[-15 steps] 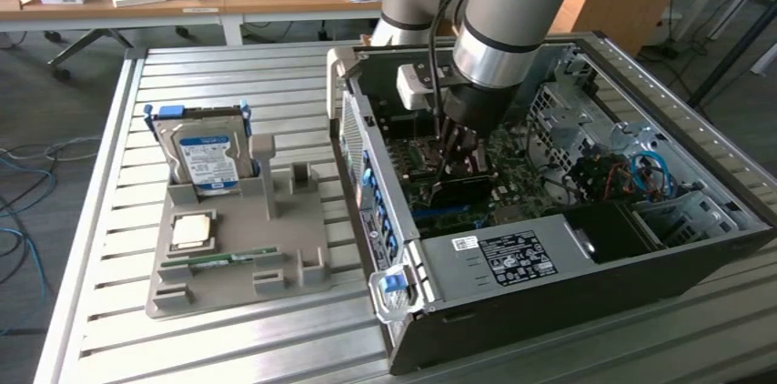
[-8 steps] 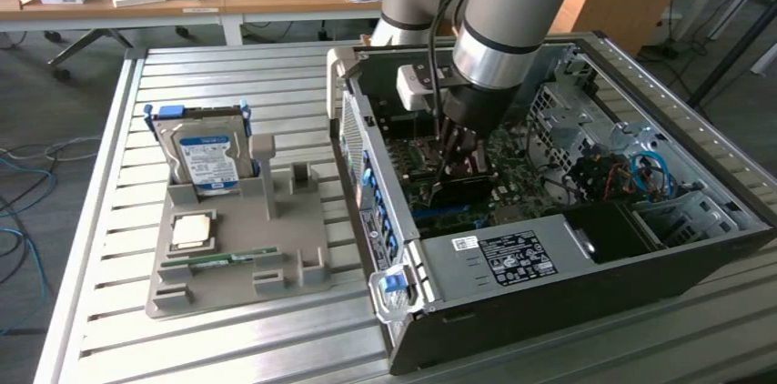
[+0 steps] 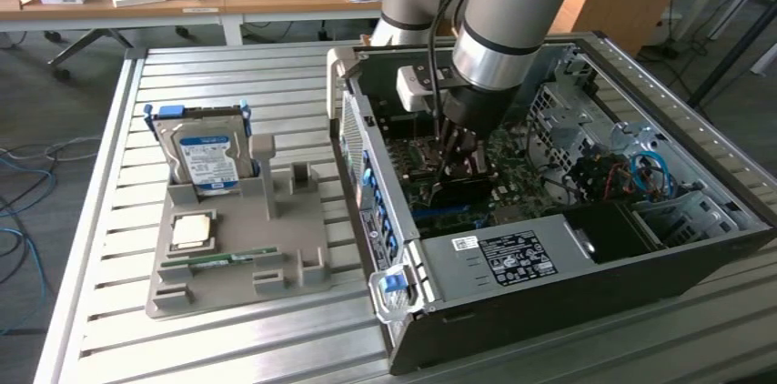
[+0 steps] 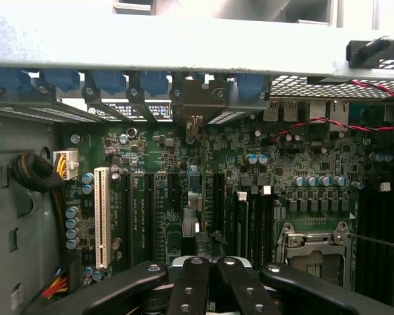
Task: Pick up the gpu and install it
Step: 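Press down on the gpu until it lock into place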
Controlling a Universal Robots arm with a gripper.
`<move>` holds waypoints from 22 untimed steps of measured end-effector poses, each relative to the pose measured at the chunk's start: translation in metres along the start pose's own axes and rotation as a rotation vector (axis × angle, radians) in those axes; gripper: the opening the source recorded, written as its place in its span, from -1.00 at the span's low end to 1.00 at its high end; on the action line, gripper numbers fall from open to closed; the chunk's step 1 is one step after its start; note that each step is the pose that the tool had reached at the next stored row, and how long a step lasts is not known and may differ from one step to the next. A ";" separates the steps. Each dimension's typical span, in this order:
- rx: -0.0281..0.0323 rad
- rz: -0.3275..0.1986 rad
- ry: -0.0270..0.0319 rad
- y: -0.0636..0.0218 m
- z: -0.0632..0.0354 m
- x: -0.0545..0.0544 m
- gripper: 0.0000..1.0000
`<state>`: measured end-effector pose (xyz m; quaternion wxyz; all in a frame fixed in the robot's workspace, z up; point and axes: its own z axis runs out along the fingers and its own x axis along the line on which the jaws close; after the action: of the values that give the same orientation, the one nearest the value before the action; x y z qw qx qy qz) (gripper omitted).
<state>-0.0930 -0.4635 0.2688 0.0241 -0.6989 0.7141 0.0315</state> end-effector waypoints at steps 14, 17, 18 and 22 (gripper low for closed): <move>0.0000 0.000 0.0000 0.0001 0.0011 0.000 -0.79; 0.0000 0.000 -0.0001 0.0001 0.0012 0.000 -0.79; 0.0002 0.000 -0.0004 0.0001 0.0014 0.000 -0.79; 0.0000 0.000 0.0000 0.0001 0.0014 0.001 -0.79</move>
<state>-0.0931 -0.4639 0.2674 0.0241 -0.6989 0.7142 0.0314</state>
